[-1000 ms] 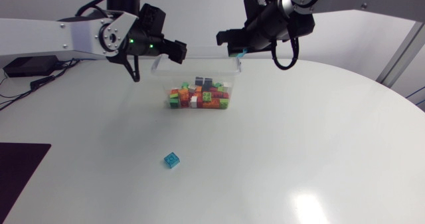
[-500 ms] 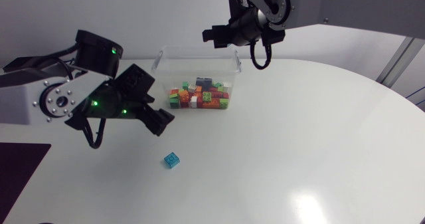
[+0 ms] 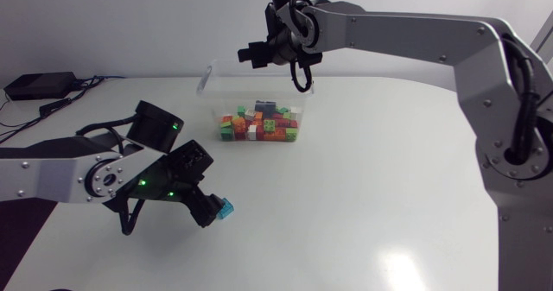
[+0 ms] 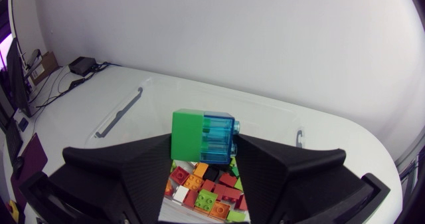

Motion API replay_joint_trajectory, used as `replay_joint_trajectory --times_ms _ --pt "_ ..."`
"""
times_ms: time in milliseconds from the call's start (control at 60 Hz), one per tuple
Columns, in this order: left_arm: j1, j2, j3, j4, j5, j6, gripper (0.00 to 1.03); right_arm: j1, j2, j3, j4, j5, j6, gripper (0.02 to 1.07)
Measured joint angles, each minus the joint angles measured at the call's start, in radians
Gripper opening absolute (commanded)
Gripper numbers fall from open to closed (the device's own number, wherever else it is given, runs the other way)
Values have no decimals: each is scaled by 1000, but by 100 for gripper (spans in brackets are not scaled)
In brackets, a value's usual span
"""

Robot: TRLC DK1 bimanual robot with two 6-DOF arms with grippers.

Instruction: Place the duplo bricks in the container

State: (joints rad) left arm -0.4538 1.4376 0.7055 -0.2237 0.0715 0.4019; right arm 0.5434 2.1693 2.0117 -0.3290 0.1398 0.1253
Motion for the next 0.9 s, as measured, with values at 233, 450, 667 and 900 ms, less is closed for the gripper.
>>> replay_joint_trajectory --times_ms 233,450,667,900 --pt "-52 140 16 1 -51 11 98 0 -9 -3 -34 14 -7 103" --pt "-85 202 168 -150 -99 19 93 0 -282 -214 -72 14 -18 103" --pt "-85 283 291 -302 -108 22 85 -3 -504 -405 -117 15 -31 103" --pt "-86 366 332 -347 -108 22 62 -38 -702 -587 -143 15 -45 103"
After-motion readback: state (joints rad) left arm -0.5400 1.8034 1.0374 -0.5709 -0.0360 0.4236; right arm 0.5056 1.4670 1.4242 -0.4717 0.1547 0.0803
